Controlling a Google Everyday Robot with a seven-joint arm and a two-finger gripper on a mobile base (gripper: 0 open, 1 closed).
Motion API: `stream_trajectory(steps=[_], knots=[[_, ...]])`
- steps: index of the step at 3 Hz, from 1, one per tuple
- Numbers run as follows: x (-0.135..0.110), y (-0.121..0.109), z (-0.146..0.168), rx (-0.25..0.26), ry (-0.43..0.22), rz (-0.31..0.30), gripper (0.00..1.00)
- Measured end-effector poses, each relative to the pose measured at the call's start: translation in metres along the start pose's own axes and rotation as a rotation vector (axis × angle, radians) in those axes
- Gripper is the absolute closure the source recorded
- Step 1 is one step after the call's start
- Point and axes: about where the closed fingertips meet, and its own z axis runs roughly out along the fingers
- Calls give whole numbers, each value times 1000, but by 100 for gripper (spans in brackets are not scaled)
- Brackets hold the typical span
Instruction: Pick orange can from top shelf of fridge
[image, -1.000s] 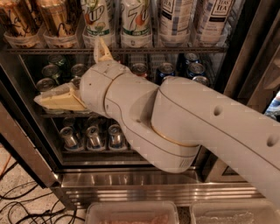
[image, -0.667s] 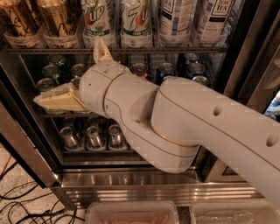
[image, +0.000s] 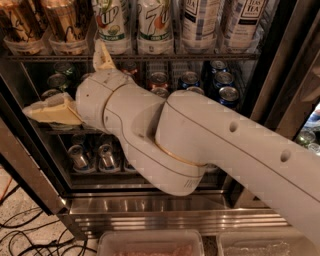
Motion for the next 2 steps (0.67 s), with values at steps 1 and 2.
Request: stream_trajectory(steps=[1, 2], knots=[[0, 0, 0, 0, 0, 0, 0], [-3, -14, -5, 18, -38, 148, 0]])
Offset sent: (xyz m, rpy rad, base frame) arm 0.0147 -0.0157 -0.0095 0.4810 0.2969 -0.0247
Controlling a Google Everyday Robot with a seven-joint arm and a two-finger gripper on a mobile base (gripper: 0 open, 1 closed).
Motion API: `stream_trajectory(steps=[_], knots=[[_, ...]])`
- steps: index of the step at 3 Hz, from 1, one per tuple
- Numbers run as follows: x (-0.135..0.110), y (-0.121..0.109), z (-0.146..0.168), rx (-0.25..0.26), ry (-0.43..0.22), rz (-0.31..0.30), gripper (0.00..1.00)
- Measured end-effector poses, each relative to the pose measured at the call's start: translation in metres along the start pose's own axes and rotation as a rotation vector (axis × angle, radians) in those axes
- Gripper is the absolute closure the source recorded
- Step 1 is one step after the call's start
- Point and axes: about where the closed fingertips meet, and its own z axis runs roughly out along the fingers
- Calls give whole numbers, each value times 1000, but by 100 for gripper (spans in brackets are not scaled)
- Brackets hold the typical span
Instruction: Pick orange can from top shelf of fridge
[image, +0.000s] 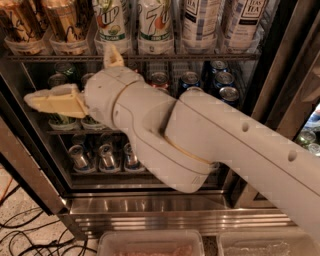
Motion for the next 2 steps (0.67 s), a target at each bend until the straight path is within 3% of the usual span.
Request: stream_trajectory(steps=[1, 2], knots=[[-4, -27, -13, 58, -44, 217, 0], [-2, -33, -14, 73, -56, 285, 0]])
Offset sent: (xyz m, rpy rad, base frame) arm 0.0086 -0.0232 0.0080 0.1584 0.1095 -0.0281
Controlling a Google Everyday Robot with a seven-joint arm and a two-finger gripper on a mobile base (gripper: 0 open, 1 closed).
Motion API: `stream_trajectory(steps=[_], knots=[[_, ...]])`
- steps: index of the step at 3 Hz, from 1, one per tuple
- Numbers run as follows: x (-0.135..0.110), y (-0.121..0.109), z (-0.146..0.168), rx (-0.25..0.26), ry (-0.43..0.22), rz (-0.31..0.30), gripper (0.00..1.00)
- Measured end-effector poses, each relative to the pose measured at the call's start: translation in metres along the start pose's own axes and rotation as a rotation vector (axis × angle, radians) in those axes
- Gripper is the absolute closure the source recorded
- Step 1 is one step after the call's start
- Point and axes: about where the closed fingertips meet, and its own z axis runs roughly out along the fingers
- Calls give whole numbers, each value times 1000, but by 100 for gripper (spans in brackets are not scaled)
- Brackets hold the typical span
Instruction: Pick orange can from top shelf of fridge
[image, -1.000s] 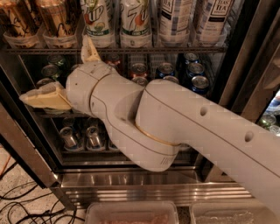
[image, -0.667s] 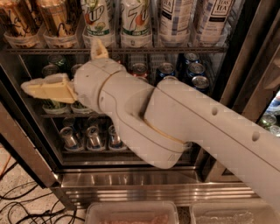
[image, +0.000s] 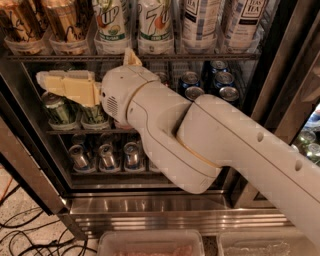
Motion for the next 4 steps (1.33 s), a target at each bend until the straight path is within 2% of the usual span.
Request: stream_trajectory(steps=[1, 2, 3, 4], knots=[[0, 0, 0, 0, 0, 0, 0], [5, 6, 3, 7, 37, -52, 0], [19, 7, 7, 83, 152, -214, 0], [14, 17, 9, 90, 166, -263, 0]])
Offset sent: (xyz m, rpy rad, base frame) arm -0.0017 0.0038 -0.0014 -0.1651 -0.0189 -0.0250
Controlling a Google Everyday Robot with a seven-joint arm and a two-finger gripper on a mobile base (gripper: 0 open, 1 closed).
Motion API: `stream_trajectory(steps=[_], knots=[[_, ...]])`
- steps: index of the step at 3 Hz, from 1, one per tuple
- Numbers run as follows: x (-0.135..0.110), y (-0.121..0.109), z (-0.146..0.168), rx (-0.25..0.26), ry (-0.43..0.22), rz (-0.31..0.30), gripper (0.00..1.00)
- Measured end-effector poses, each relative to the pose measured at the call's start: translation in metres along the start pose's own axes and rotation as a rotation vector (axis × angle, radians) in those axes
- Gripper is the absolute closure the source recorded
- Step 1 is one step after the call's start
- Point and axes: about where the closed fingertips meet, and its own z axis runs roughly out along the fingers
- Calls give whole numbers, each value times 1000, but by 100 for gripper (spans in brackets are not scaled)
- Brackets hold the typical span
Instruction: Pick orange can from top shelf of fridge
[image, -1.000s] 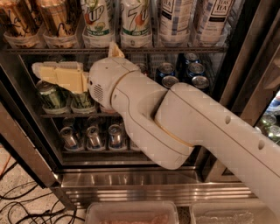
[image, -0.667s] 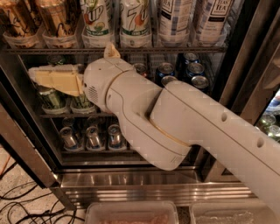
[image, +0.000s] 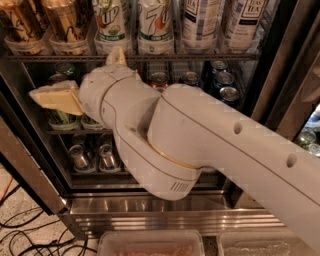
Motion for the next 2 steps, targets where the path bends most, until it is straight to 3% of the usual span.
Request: stream_trajectory(steps=[2], knots=[[-6, 3, 2, -20, -39, 19, 0]])
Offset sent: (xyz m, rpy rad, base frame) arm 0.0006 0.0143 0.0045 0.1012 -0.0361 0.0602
